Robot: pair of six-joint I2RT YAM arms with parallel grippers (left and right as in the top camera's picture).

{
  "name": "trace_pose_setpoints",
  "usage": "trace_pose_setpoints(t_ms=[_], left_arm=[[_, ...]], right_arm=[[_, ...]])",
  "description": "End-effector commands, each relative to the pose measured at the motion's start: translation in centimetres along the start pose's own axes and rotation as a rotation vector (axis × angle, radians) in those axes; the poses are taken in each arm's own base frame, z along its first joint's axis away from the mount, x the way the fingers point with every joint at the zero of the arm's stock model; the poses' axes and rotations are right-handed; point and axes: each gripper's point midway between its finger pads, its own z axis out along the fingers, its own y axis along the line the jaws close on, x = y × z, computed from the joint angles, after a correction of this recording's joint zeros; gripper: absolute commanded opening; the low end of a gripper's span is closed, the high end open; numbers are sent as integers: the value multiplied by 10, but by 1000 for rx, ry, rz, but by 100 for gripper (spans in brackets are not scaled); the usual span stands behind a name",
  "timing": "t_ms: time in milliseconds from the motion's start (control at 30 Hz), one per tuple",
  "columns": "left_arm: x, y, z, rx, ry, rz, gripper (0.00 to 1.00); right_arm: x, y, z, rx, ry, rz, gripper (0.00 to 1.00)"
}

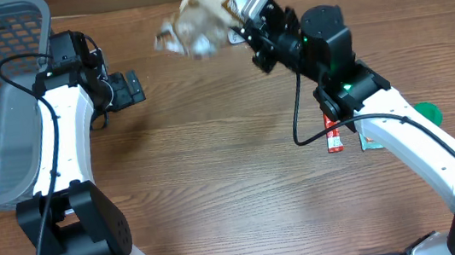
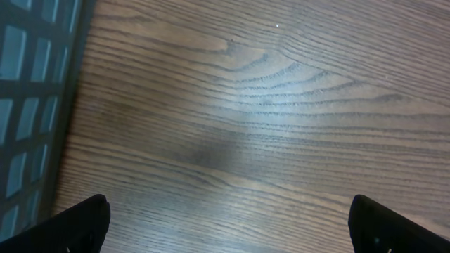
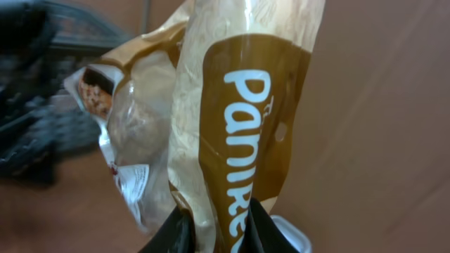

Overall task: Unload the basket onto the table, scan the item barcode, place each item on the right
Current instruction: 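Hold the PanTree bag in front of the white scanner, right gripper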

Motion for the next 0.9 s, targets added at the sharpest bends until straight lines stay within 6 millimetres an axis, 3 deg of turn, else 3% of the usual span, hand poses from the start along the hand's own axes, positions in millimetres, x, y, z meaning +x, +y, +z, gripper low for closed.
trace_pose_setpoints(t_ms=[0, 100, 267, 467, 600, 867], left_arm=[[-7, -2, -4, -3, -20, 26, 100], [-7, -2, -4, -3, -20, 26, 99], [-7, -2, -4, -3, -20, 26, 100], [-7, -2, -4, -3, -20, 26, 100], [-7, -2, -4, -3, -20, 26, 100], [-7, -2, -4, -2, -20, 27, 100]], right_arm=[[-34, -30, -10, 155, -74, -128, 4], [-41, -37, -7, 204, -110, -218, 4], [-28, -55, 6, 326, -118, -355, 4], [21, -73, 40, 355, -59, -395, 4], [41, -88, 62, 402, -23, -389, 4], [40, -113, 103, 456, -5, -402, 3]])
